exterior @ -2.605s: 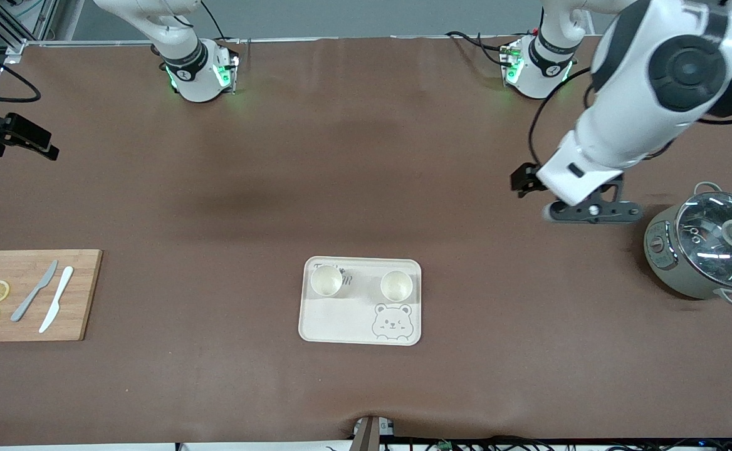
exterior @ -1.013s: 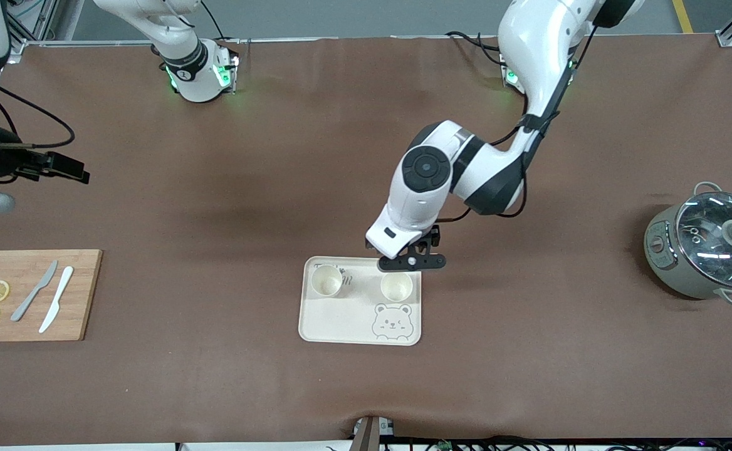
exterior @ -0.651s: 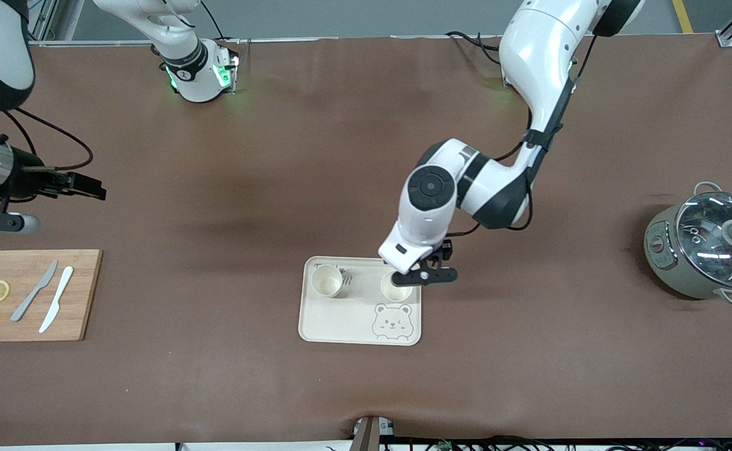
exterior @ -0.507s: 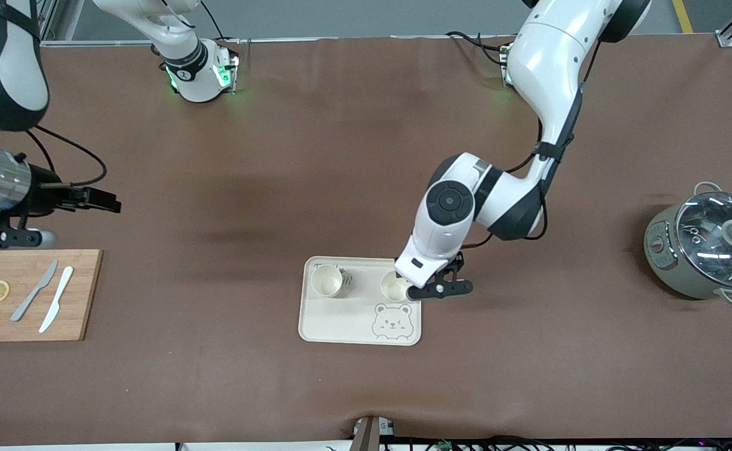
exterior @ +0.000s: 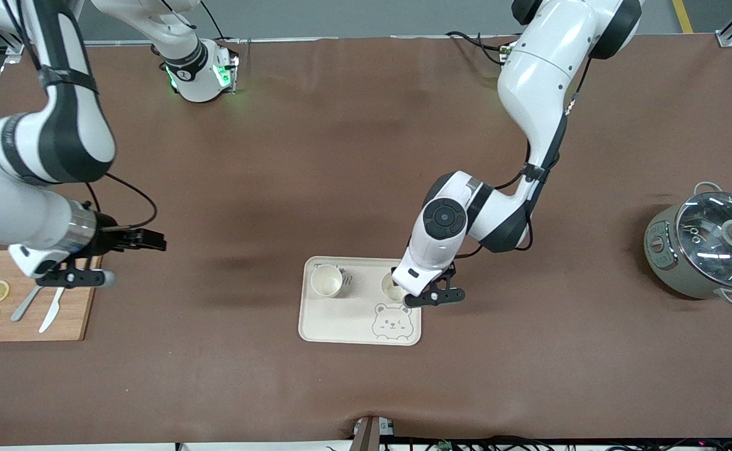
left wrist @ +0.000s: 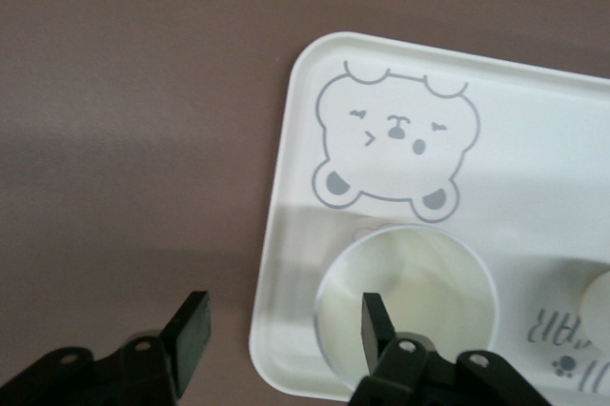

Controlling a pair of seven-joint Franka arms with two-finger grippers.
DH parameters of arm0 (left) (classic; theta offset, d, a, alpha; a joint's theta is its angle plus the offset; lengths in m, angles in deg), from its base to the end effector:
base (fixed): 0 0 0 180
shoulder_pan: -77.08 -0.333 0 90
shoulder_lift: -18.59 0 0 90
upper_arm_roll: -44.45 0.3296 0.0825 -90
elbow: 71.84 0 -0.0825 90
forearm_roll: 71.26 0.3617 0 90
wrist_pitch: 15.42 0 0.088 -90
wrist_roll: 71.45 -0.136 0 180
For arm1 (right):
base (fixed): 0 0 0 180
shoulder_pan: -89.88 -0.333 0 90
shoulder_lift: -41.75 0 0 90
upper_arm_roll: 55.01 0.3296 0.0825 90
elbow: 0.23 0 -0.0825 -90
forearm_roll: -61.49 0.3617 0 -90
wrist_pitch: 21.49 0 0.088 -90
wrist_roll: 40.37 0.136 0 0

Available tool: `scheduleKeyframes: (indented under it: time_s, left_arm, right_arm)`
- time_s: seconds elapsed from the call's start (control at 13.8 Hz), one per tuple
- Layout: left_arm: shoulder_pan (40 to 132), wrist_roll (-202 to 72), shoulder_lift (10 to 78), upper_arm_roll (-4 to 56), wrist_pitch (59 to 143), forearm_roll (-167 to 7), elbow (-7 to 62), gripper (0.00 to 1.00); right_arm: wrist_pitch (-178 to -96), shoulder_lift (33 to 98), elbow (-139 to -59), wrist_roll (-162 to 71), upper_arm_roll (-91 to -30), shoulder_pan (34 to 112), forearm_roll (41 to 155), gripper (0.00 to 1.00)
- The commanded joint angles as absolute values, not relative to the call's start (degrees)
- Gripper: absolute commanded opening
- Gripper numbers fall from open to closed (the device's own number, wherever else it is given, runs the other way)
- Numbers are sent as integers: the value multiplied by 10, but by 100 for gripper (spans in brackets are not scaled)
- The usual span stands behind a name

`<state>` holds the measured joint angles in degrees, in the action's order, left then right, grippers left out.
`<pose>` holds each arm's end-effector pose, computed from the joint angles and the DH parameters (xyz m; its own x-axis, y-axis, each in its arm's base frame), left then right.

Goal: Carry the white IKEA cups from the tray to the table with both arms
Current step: 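Grasp one cup with the left gripper while the right gripper reaches another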

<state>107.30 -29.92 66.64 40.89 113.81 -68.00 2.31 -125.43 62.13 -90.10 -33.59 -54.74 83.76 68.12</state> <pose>0.6349 -0.4075 0.2456 0.9873 0.1283 0.0942 0.1209 -0.9894 0.0807 0.6275 0.0828 0.4213 0.9917 -0.0348 -0.1237 -0.0469 -0.9943 -0.0960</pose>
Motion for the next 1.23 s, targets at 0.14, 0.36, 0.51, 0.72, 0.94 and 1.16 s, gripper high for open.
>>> scheduleKeyframes:
  time_s: [0.14,0.36,0.51,0.72,0.94,1.16]
  left_arm:
    - [1078,-292,682,408,1161,-701,20,43]
    - [1085,-290,693,408,1172,-701,20,5]
    - [1085,-297,690,408,1173,-699,20,0]
    - [1084,-293,665,406,1150,-699,22,0]
    - [1074,-299,620,406,1083,-695,18,0]
    - [1066,-313,591,408,1070,-693,22,0]
  right_arm:
    - [-1273,702,-827,-161,-548,790,688,100]
    - [-1333,737,-825,-69,-548,759,699,100]
    - [-1374,759,-824,-11,-548,729,726,100]
    - [-1438,786,-821,58,-548,698,727,100]
    - [-1474,805,-821,102,-549,663,727,95]
    - [-1492,823,-821,127,-550,637,725,72]
